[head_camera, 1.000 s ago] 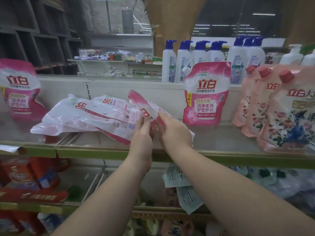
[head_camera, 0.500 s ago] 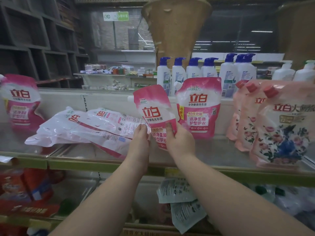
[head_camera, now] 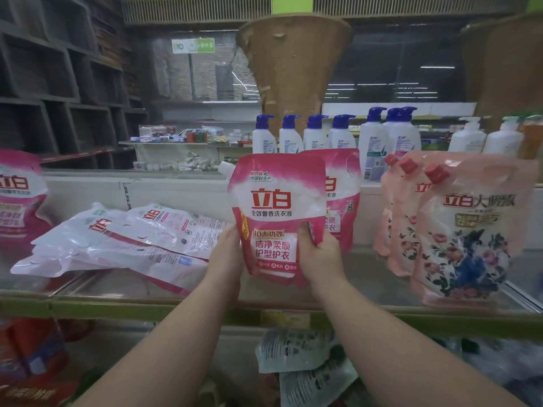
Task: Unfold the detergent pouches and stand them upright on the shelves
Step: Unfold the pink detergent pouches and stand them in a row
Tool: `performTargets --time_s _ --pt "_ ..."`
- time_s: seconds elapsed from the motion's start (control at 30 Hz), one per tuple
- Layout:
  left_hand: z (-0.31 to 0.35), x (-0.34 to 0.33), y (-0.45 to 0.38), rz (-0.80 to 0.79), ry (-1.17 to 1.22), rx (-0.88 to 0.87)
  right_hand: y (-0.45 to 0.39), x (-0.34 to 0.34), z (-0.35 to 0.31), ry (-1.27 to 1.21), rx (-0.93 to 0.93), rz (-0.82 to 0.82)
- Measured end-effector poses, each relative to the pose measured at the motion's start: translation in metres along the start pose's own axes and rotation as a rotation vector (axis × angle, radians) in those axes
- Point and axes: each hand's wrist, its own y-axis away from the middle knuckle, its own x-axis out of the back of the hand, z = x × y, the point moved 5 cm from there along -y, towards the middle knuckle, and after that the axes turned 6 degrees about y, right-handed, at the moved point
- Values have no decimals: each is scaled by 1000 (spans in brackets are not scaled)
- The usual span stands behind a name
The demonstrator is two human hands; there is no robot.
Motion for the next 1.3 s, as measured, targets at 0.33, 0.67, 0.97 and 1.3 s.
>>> performTargets --time_s 0.33,0.67,0.97,1.3 --pt "-12 -8 -5 -49 91 69 -16 10 11 -171 -175 -22" --pt "-18 -13 -1 26 199 48 -35 17 6 -106 -191 -24" --pt "-21 -10 -3 26 210 64 -32 21 11 37 -63 53" --pt "-20 -12 -1 -22 226 104 -30 21 15 98 -16 15"
